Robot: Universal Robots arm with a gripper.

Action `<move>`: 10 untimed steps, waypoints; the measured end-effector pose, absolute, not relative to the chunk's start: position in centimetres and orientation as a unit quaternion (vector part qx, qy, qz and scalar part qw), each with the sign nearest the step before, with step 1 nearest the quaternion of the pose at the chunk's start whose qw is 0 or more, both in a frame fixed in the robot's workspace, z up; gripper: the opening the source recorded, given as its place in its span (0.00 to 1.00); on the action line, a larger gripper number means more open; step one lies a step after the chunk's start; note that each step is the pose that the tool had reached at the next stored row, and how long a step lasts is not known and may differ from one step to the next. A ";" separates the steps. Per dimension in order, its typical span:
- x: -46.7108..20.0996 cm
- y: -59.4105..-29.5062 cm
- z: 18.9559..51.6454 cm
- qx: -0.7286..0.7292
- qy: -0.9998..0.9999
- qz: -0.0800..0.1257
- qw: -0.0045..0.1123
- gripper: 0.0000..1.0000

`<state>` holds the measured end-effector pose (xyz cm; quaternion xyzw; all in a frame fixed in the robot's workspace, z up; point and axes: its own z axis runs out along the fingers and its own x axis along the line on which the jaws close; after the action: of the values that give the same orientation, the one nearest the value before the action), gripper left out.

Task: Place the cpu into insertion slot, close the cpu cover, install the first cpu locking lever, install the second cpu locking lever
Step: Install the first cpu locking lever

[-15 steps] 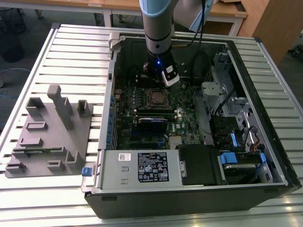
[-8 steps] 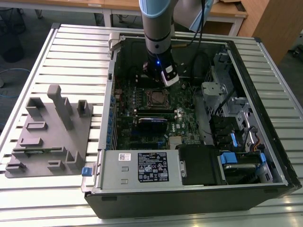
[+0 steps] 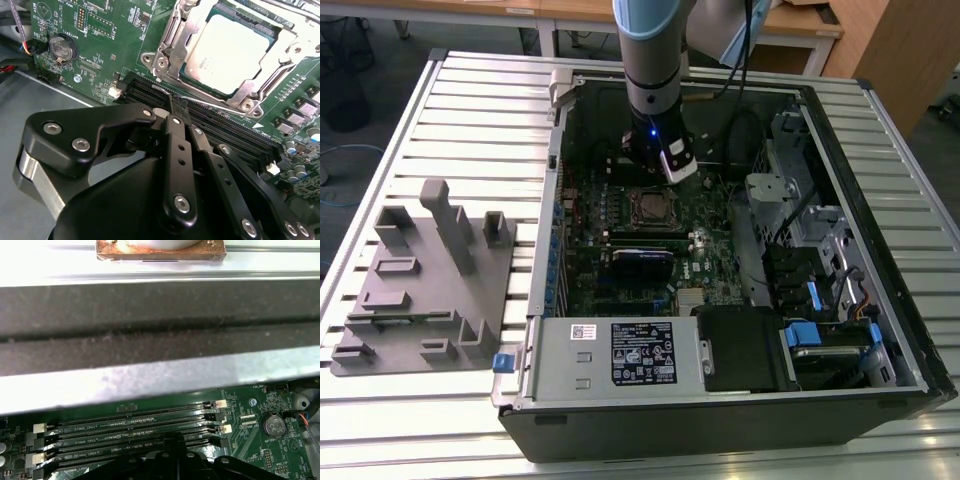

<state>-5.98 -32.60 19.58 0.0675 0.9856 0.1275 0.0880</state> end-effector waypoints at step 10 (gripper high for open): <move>-6.0 -33.0 19.4 0.068 0.986 0.128 0.089 0.10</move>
<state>-5.97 -32.99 19.43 0.0680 0.9855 0.1275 0.0885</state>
